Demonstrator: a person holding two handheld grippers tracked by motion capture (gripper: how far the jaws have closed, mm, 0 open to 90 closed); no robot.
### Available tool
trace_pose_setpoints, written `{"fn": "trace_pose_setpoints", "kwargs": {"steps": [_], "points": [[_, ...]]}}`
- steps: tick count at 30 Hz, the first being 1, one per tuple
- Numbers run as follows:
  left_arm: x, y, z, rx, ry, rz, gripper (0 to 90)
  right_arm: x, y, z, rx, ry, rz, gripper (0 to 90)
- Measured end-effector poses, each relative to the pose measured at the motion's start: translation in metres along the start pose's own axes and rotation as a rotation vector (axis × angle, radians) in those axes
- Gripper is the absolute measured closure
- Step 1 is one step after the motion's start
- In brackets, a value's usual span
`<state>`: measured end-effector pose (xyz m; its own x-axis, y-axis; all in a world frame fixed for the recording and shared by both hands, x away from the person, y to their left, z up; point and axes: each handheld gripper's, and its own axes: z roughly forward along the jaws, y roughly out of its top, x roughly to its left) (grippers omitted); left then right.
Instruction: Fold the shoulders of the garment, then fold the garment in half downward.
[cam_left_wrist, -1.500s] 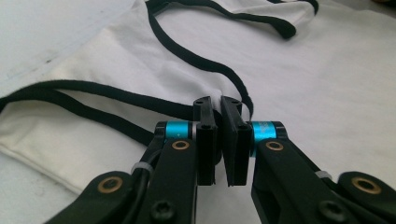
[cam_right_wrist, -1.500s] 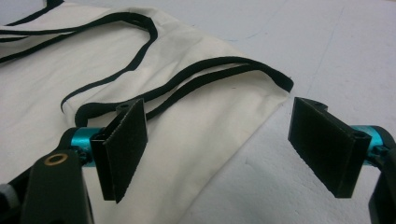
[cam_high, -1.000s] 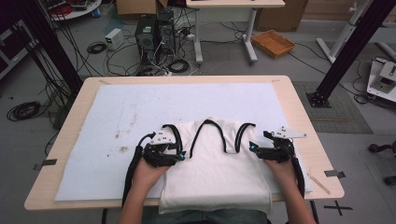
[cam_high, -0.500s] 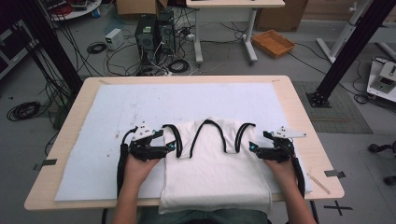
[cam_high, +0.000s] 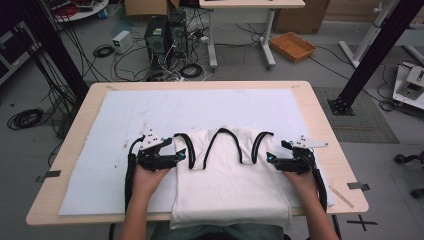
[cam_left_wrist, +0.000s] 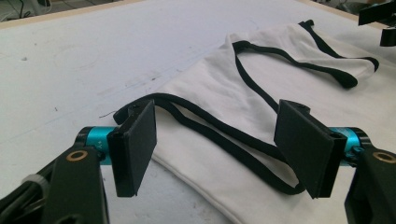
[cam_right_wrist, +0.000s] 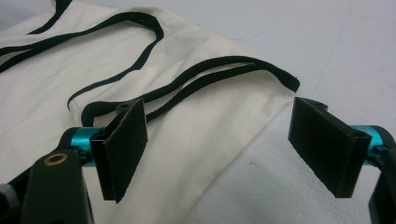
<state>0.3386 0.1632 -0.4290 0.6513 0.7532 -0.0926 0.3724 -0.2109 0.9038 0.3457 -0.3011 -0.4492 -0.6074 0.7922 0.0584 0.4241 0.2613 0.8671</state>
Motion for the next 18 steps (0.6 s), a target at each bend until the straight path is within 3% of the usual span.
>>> {"fn": "trace_pose_setpoints", "kwargs": {"steps": [11,18], "points": [[0.004,-0.003,0.001,0.013,0.018,-0.011,28.6,0.0,0.0,-0.001,-0.003,0.005,0.005,20.0],[0.008,-0.008,0.01,0.048,0.025,-0.026,28.2,-0.002,0.0,-0.001,-0.009,0.012,0.015,20.0]]}}
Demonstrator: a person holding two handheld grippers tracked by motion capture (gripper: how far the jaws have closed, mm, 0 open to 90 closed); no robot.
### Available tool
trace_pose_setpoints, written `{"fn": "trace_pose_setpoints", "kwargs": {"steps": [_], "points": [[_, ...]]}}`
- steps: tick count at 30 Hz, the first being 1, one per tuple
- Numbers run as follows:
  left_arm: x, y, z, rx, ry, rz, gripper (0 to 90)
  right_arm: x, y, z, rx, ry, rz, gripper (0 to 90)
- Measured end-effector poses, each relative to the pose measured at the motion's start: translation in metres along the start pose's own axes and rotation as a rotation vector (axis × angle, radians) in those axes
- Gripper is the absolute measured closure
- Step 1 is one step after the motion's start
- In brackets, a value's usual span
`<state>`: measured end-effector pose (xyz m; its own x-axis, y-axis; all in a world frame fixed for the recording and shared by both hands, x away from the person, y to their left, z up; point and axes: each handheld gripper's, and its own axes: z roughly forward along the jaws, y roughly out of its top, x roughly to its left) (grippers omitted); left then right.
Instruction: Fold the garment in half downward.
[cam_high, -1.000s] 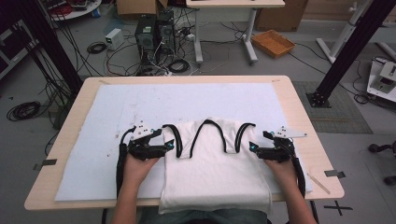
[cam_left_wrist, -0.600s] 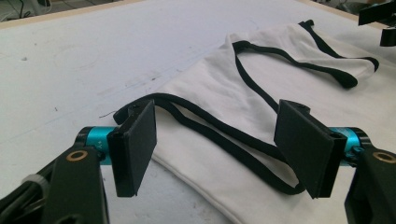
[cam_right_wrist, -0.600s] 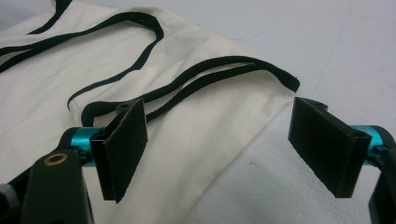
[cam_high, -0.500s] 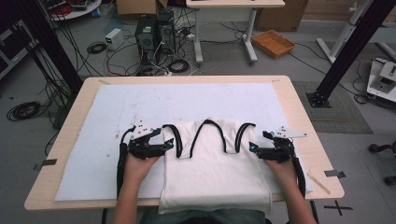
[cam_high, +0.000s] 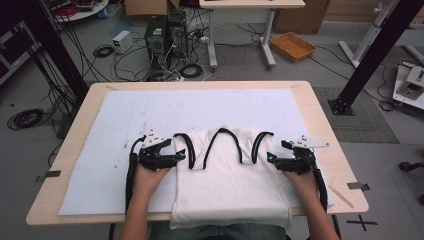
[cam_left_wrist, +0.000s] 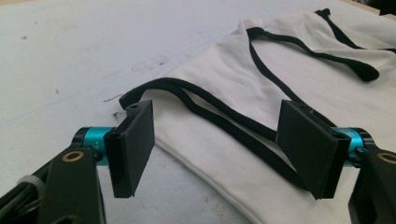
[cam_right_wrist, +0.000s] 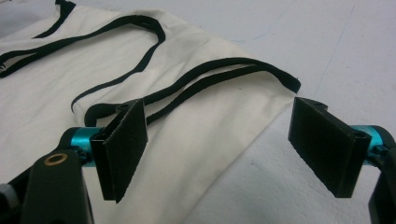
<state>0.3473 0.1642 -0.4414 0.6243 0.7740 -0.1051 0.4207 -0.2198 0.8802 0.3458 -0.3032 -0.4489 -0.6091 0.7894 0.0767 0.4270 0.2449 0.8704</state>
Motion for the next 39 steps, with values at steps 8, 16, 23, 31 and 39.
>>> {"fn": "trace_pose_setpoints", "kwargs": {"steps": [8,16,23,31,39], "points": [[0.017,0.004,0.008,0.049,0.048,-0.029,27.8,-0.008,0.008,0.001,0.007,-0.001,0.027,20.0],[0.036,0.013,0.021,0.119,0.068,-0.06,25.7,-0.028,0.033,0.013,0.022,-0.03,0.034,20.0],[0.045,0.015,0.04,0.162,0.118,-0.091,26.1,-0.046,0.042,0.038,0.101,-0.049,0.052,20.3],[0.04,0.018,0.047,0.208,0.143,-0.053,28.6,-0.054,0.045,0.059,0.197,-0.057,0.071,31.9],[0.036,0.016,0.044,0.187,0.165,-0.042,50.3,-0.057,0.039,0.06,0.235,-0.086,0.056,45.0]]}}
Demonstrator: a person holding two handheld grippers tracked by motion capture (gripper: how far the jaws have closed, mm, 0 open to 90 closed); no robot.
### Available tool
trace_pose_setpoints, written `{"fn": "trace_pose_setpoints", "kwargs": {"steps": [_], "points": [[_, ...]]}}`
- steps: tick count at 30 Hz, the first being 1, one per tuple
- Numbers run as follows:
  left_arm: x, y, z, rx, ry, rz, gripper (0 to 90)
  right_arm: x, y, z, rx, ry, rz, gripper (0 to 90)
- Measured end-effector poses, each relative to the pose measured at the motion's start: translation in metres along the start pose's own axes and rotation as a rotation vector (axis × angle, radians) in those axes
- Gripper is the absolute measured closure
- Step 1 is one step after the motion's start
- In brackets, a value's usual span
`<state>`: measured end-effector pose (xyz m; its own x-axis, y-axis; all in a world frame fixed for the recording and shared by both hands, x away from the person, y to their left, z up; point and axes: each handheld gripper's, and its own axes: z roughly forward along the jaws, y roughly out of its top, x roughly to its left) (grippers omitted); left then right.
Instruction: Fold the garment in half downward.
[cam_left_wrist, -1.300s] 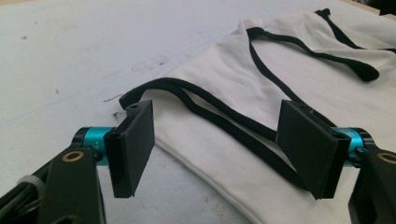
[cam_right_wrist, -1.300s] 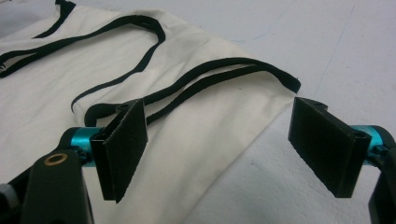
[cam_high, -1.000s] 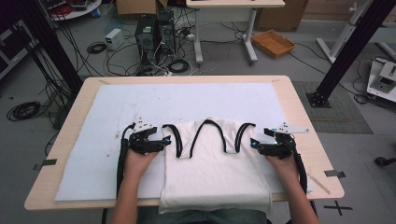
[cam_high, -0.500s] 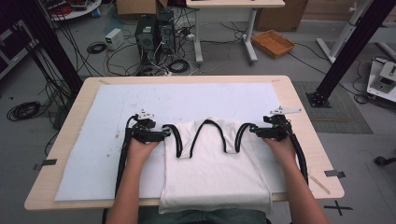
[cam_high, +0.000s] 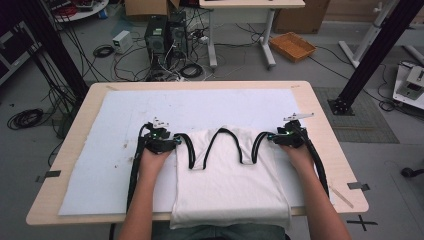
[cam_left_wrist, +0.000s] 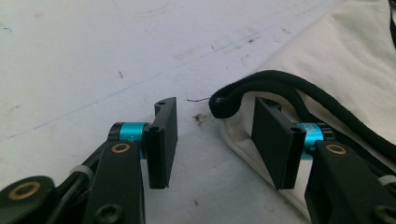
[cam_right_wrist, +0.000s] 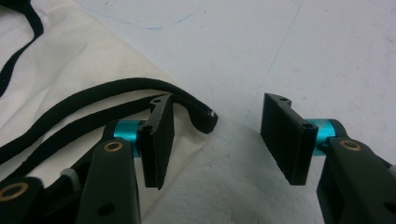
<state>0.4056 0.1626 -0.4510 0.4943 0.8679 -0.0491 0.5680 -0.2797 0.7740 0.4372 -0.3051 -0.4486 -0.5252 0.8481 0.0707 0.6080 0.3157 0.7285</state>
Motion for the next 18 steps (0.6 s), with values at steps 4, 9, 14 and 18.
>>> {"fn": "trace_pose_setpoints", "kwargs": {"steps": [4,9,14,18], "points": [[0.0,0.0,0.0,-0.01,-0.019,-0.02,48.5,0.0,0.0,0.0,0.001,0.001,-0.009,44.3],[0.0,0.002,0.002,-0.004,-0.021,-0.028,49.9,0.007,0.0,0.003,-0.003,-0.004,-0.061,53.7],[-0.002,0.0,0.0,-0.013,-0.034,-0.019,61.8,0.014,-0.001,0.002,-0.017,0.005,-0.117,70.8],[-0.007,0.001,0.001,-0.004,-0.03,0.037,74.4,0.016,-0.002,0.002,-0.019,0.006,-0.133,82.7]]}}
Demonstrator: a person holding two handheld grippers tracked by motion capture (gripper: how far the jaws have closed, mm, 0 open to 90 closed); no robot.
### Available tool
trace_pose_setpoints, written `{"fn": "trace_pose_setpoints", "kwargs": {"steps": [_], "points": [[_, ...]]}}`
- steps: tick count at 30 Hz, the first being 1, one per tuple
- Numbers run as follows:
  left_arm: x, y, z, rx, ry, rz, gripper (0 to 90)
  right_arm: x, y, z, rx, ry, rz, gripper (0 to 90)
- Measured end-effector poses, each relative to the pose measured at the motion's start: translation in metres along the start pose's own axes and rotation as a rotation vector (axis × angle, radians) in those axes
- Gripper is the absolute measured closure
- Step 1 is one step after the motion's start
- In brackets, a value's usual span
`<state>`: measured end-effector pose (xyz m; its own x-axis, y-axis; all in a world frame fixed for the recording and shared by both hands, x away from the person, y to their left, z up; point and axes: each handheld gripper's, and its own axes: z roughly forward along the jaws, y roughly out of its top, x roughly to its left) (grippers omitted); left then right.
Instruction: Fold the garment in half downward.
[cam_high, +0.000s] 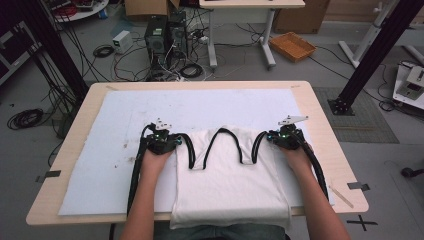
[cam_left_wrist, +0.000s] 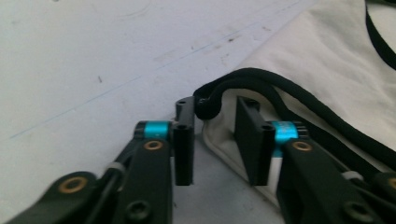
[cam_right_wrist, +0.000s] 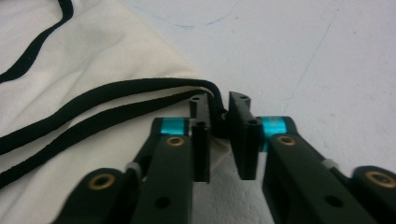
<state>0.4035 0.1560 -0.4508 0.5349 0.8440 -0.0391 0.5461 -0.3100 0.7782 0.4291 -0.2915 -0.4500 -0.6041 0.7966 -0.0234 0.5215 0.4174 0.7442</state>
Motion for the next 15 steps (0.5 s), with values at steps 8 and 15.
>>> {"fn": "trace_pose_setpoints", "kwargs": {"steps": [8,15], "points": [[0.001,0.006,0.0,0.013,0.026,0.027,85.5,-0.007,0.002,-0.003,-0.018,-0.021,0.02,85.7],[0.008,0.019,-0.003,-0.076,0.043,0.019,85.5,-0.021,0.012,-0.012,-0.054,-0.035,0.054,86.2]]}}
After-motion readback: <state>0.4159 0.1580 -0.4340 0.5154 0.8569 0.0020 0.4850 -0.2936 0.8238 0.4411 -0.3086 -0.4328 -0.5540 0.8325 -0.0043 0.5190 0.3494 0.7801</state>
